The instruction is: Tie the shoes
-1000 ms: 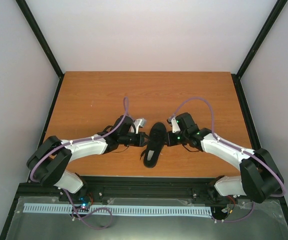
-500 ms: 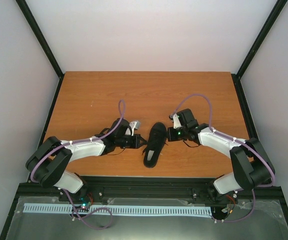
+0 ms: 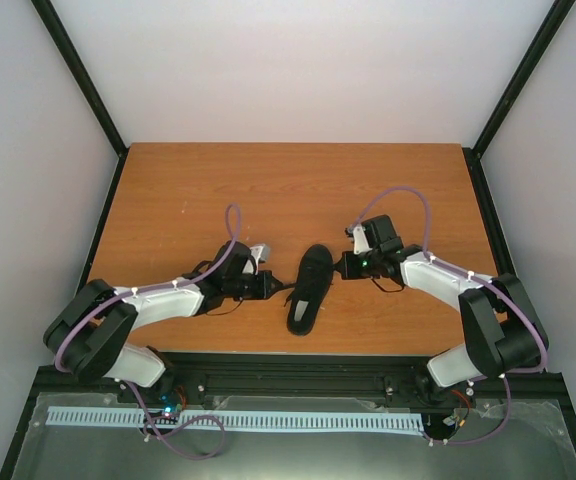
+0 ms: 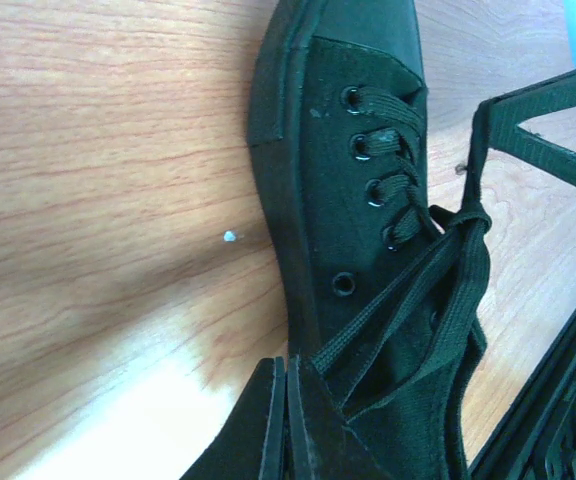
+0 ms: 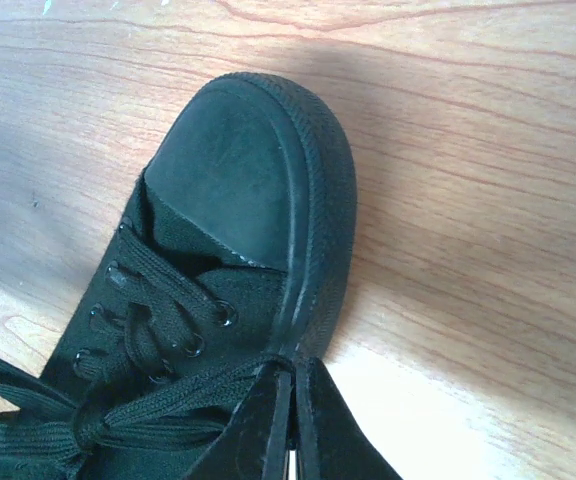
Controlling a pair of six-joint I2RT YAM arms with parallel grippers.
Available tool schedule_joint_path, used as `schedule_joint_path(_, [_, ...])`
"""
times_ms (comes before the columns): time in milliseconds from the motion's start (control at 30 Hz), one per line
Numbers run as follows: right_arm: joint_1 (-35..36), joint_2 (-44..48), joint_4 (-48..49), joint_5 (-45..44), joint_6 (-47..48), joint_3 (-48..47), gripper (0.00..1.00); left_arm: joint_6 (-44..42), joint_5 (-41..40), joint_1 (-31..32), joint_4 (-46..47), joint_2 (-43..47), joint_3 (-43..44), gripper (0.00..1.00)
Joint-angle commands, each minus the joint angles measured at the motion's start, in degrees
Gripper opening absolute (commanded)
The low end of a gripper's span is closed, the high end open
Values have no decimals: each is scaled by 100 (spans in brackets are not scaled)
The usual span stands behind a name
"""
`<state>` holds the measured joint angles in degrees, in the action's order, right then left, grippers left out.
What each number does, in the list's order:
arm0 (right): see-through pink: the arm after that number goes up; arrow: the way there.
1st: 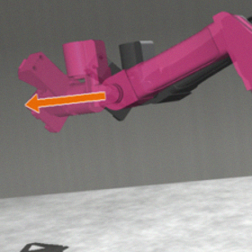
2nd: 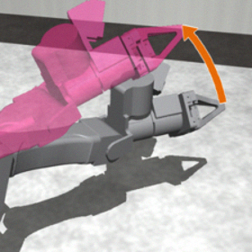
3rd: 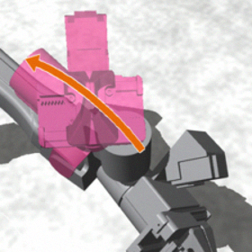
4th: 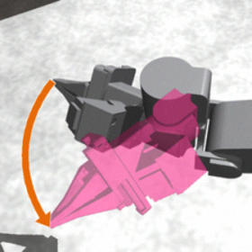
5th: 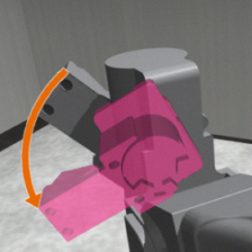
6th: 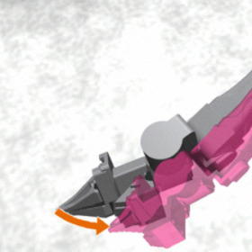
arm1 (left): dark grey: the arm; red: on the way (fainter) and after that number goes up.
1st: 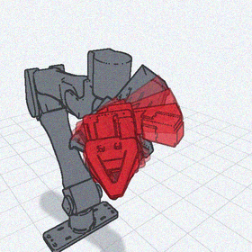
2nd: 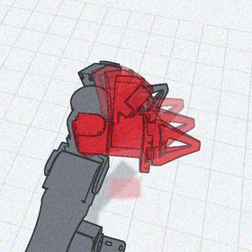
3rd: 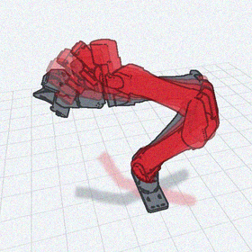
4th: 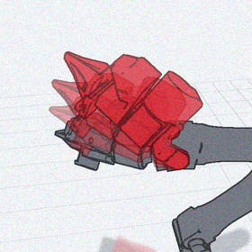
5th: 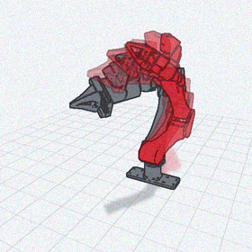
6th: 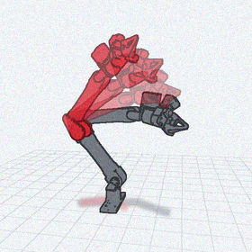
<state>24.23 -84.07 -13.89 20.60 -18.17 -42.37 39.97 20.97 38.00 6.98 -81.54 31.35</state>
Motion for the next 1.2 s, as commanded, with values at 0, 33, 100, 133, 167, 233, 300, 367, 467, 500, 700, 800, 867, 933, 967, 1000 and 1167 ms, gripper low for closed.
schedule_joint_path(0, [-182,91,62,-26,115,62,3,136,-282,-123,-222,185,-122,1])
schedule_joint_path(33, [-206,105,62,-22,124,81,3,156,-299,-138,-233,191,-140,1])
schedule_joint_path(100, [-248,115,62,-8,121,123,3,176,-318,-152,-248,195,-154,1])
schedule_joint_path(133, [-266,119,62,3,121,136,3,181,-328,-159,-263,198,-156,1])
schedule_joint_path(167, [-283,119,70,9,126,159,3,186,-351,-161,-271,195,-156,1])
schedule_joint_path(233, [-311,135,88,22,122,204,3,202,-393,-176,-316,204,-151,1])
schedule_joint_path(300, [-337,142,112,32,121,249,3,225,-408,-215,-342,200,-155,1])
schedule_joint_path(367, [-353,136,144,35,111,295,3,259,-410,-267,-355,199,-176,1])
schedule_joint_path(467, [-384,128,182,44,90,355,3,313,-407,-334,-357,186,-214,1])
schedule_joint_path(500, [-396,117,192,53,88,368,3,323,-405,-344,-356,180,-226,1])
schedule_joint_path(700, [-443,134,224,58,103,417,3,349,-403,-355,-390,164,-235,1])
schedule_joint_path(800, [-464,134,235,73,88,444,3,362,-423,-355,-384,166,-252,1])
schedule_joint_path(867, [-476,155,245,91,86,456,3,353,-402,-350,-384,164,-261,1])
schedule_joint_path(933, [-487,179,246,87,89,474,3,371,-401,-363,-384,189,-284,1])
schedule_joint_path(967, [-497,193,246,86,86,477,3,385,-397,-370,-376,205,-307,1])
schedule_joint_path(1000, [-517,202,254,85,86,495,3,403,-374,-384,-355,209,-332,1])
schedule_joint_path(1167, [-593,197,279,142,81,541,3,388,-296,-452,-334,225,-369,1])
